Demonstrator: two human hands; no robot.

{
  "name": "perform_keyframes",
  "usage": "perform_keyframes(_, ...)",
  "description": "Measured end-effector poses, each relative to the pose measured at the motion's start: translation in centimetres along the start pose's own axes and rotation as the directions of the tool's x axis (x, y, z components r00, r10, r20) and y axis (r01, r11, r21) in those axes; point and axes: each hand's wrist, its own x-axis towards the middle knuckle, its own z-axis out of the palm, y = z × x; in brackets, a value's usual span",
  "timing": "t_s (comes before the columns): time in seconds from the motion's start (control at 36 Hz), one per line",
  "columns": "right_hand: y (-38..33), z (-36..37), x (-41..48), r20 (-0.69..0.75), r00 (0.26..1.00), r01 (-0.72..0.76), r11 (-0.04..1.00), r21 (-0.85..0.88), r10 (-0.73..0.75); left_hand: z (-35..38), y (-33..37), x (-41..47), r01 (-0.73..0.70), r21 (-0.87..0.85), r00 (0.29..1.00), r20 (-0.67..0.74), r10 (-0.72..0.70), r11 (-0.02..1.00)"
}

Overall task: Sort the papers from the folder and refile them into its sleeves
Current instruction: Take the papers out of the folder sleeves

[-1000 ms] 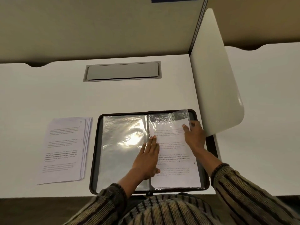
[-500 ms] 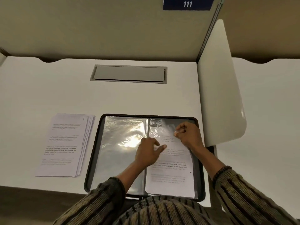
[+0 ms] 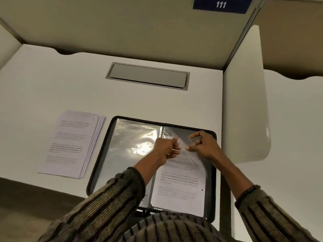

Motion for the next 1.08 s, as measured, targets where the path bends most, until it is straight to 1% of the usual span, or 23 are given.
perform_keyframes(0.11, -2.4, 0.0, 1.1, 0.000, 0.999, -0.051, 0.995, 0.083, 0.051, 0.3, -0.8, 0.2, -0.020, -0.086, 1.000, -0.026, 0.018, 0.996)
perform_keyframes(0.14, -3.0, 0.1, 1.5, -0.002, 0.999, -0.045, 0.996, 0.071, 0.045, 0.4, -0.9, 0.2, -0.022, -0.093, 0.999, -0.026, 0.019, 0.995)
perform_keyframes(0.17, -3.5, 0.3, 1.9, -0.011, 1.000, -0.028, 0.999, 0.023, 0.028, 0.5, -1.0, 0.2, -0.021, -0.096, 0.999, -0.029, 0.018, 0.995)
perform_keyframes(0.22, -4.3, 0.7, 2.8, -0.026, 1.000, 0.010, 0.991, -0.130, -0.014, 0.7, -1.0, 0.3, -0.023, -0.094, 0.999, -0.042, 0.019, 0.995)
perform_keyframes(0.28, -5.3, 1.1, 3.9, 0.010, 0.999, 0.046, 0.959, -0.281, -0.045, 1.0, -1.0, 0.3, -0.033, -0.090, 0.998, -0.052, 0.028, 0.995)
perform_keyframes(0.36, -6.7, 1.8, 5.6, 0.102, 0.993, 0.107, 0.857, -0.505, -0.063, 1.4, -0.9, 0.3, -0.048, -0.103, 0.997, -0.071, 0.041, 0.993)
perform_keyframes(0.42, -7.3, 2.2, 6.8, 0.148, 0.989, 0.107, 0.776, -0.622, -0.018, 1.6, -0.8, 0.2, -0.058, -0.097, 0.994, -0.094, 0.049, 0.994)
perform_keyframes(0.5, -7.8, 2.6, 8.2, 0.187, 0.979, 0.084, 0.672, -0.736, 0.082, 1.6, -0.6, 0.1, -0.076, -0.084, 0.991, -0.119, 0.065, 0.994)
perform_keyframes(0.58, -8.4, 2.6, 8.7, 0.199, 0.971, 0.091, 0.571, -0.816, 0.129, 1.4, -0.9, 0.1, -0.108, -0.085, 0.987, -0.127, 0.097, 0.990)
perform_keyframes(0.69, -8.2, 2.2, 9.0, 0.170, 0.965, 0.031, 0.556, -0.831, 0.200, 0.9, -1.5, 0.1, -0.162, -0.087, 0.982, -0.117, 0.151, 0.983)
perform_keyframes(0.72, -8.0, 2.1, 9.1, 0.165, 0.961, 0.012, 0.560, -0.828, 0.224, 0.8, -1.8, 0.0, -0.183, -0.046, 0.975, -0.132, 0.176, 0.982)
perform_keyframes(0.75, -7.8, 2.0, 9.1, 0.169, 0.954, 0.002, 0.559, -0.829, 0.247, 0.6, -2.2, 0.1, -0.213, 0.055, 0.961, -0.170, 0.219, 0.975)
perform_keyframes(0.78, -7.4, 1.8, 9.2, 0.173, 0.946, -0.008, 0.551, -0.834, 0.275, 0.4, -2.8, 0.3, -0.245, 0.214, 0.933, -0.213, 0.290, 0.946)
perform_keyframes(0.81, -7.2, 1.6, 9.2, 0.176, 0.941, -0.012, 0.547, -0.837, 0.291, 0.0, -3.6, 0.6, -0.264, 0.410, 0.893, -0.238, 0.382, 0.873)
perform_keyframes(0.83, -7.0, 1.5, 9.1, 0.173, 0.940, -0.015, 0.544, -0.839, 0.294, -0.5, -4.4, 0.9, -0.271, 0.591, 0.845, -0.231, 0.482, 0.759)
perform_keyframes(0.86, -6.8, 1.4, 9.1, 0.168, 0.943, -0.013, 0.538, -0.843, 0.286, -1.0, -5.4, 1.2, -0.282, 0.718, 0.798, -0.193, 0.571, 0.636)
perform_keyframes(0.89, -6.7, 1.2, 9.0, 0.167, 0.945, -0.007, 0.530, -0.848, 0.280, -1.6, -6.2, 1.4, -0.297, 0.799, 0.761, -0.133, 0.635, 0.523)
perform_keyframes(0.92, -6.6, 1.1, 9.0, 0.171, 0.946, 0.004, 0.520, -0.854, 0.274, -2.1, -7.2, 1.8, -0.305, 0.851, 0.748, -0.065, 0.660, 0.429)
perform_keyframes(0.94, -6.4, 0.9, 8.9, 0.178, 0.945, 0.014, 0.509, -0.861, 0.275, -2.6, -8.0, 2.0, -0.308, 0.878, 0.757, -0.008, 0.654, 0.367)
perform_keyframes(1.0, -5.9, 0.6, 8.9, 0.191, 0.947, 0.041, 0.492, -0.869, 0.258, -3.3, -9.4, 2.1, -0.311, 0.905, 0.792, 0.078, 0.605, 0.291)
perform_keyframes(1.08, -5.1, 0.3, 8.9, 0.186, 0.970, 0.092, 0.465, -0.881, 0.160, -4.2, -10.9, 1.7, -0.326, 0.928, 0.812, 0.178, 0.555, 0.180)
